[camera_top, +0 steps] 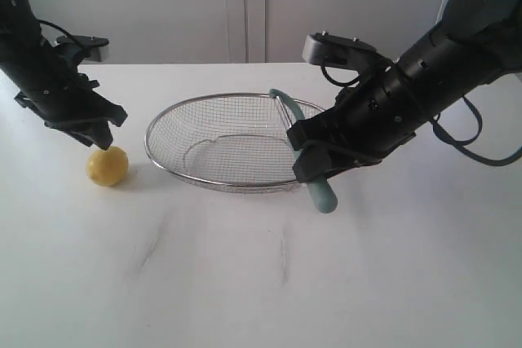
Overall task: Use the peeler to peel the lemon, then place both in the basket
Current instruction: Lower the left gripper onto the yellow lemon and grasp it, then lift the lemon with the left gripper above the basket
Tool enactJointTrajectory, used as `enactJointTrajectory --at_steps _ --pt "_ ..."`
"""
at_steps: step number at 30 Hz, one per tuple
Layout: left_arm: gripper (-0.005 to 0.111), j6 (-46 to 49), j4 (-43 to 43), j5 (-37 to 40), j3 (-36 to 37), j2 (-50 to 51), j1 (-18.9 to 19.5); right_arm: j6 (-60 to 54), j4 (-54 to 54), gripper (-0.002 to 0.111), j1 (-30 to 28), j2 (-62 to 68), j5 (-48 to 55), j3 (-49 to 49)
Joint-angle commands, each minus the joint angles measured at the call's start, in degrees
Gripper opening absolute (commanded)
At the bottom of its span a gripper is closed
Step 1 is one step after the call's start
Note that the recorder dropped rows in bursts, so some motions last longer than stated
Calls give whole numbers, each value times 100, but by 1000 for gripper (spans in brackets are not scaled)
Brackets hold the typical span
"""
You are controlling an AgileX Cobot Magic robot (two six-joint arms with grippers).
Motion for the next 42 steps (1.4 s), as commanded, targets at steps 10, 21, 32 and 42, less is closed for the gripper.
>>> enactJointTrajectory --at_steps 10,21,32,42 --pt "73 143 -73 -310 -15 662 -24 39 22 0 -49 -50 -79 -38" --pt "69 158 -73 -324 -15 835 -24 38 22 0 -49 -50 -103 -38" --pt "0 200 -22 -144 -15 670 -13 38 22 0 -49 -50 -103 -38" --pt "0 234 -220 822 -4 -25 340 38 22 0 -49 -50 -103 -38"
